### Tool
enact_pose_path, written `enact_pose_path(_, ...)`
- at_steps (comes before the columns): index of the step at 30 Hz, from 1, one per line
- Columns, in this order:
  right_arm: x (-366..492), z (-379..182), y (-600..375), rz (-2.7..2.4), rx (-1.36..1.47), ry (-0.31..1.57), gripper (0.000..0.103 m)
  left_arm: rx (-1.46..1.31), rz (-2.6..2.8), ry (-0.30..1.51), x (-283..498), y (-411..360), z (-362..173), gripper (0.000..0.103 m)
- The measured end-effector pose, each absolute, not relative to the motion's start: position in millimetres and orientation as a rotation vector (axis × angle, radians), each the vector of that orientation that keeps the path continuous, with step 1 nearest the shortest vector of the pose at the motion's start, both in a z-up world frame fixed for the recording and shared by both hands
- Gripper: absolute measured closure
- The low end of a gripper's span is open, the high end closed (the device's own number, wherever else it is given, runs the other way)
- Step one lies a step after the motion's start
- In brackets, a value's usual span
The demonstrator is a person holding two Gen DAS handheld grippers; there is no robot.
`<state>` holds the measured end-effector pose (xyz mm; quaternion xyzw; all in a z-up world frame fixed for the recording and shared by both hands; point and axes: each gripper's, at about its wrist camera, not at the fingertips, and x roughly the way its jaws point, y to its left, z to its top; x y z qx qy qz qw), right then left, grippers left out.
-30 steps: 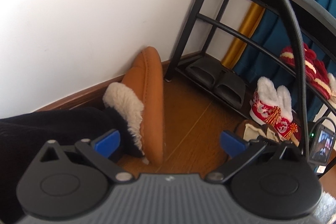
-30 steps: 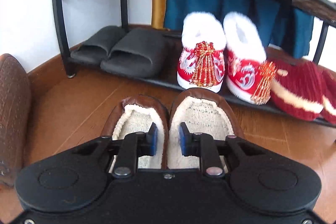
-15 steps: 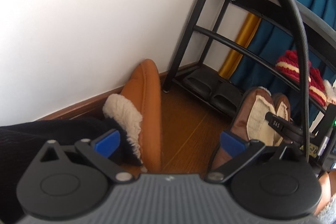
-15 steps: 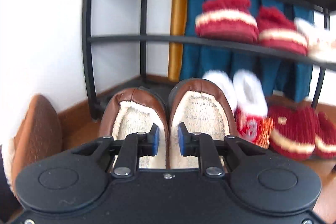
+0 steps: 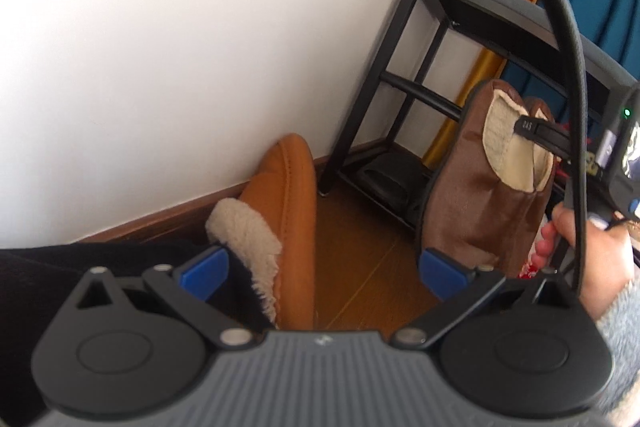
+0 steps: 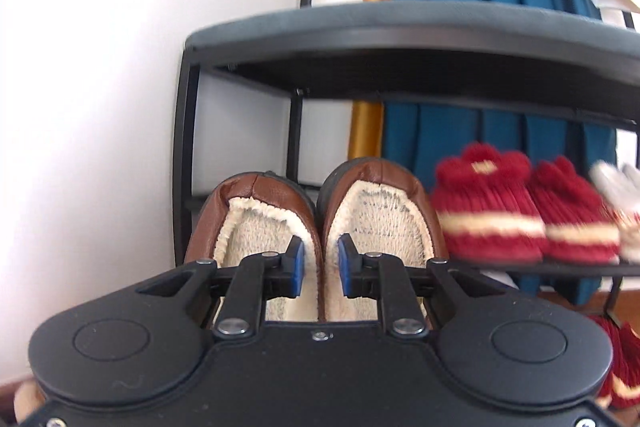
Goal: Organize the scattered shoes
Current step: 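Lift the pair of brown slippers with the right tool toward the rack, then push the held brown slippers into the rack's bottom shelf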
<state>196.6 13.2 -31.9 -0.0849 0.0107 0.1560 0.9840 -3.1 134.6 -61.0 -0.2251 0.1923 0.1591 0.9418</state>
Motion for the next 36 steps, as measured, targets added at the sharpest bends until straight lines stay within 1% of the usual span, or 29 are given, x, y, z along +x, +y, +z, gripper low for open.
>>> enact_pose_path(7,254.8,9.2,51.0,0.318,-0.146,0.047,0.085,-0.413,0.331,0.319,3.8,136.3,-41.5,0.0)
enact_pose_path(11,300.4,21.6,69.2,0.295,-0.152,0.138,0.085,-0.4,0.315,0.297,12.5,137.7,-33.8,0.0)
enact_pose_path(14,330.3,22.2,80.2,0.263,-0.187,0.188,0.085,-0.39,0.303,0.281,18.9,138.7,-28.0,0.0)
enact_pose_path(15,335.9,21.9,84.4,0.255,-0.214,0.189,0.087,-0.387,0.299,0.275,21.1,139.1,-26.1,0.0)
enact_pose_path(16,345.0,22.6,89.6,0.256,-0.251,0.188,0.093,-0.384,0.295,0.27,23.2,139.4,-24.2,0.0)
enact_pose_path(23,407.3,15.8,117.8,0.239,-0.326,0.278,0.094,-0.37,0.273,0.258,38.7,140.2,-18.1,0.0)
enact_pose_path(26,419.3,11.2,119.0,0.216,-0.328,0.253,0.094,-0.373,0.277,0.254,42.9,141.7,-22.7,0.0)
enact_pose_path(32,435.4,4.1,131.7,0.203,-0.38,0.242,0.102,-0.395,0.282,0.297,52.5,144.3,-32.8,0.0)
enact_pose_path(36,437.2,3.9,139.0,0.237,-0.429,0.236,0.1,-0.382,0.282,0.307,57.3,141.9,-37.8,0.0)
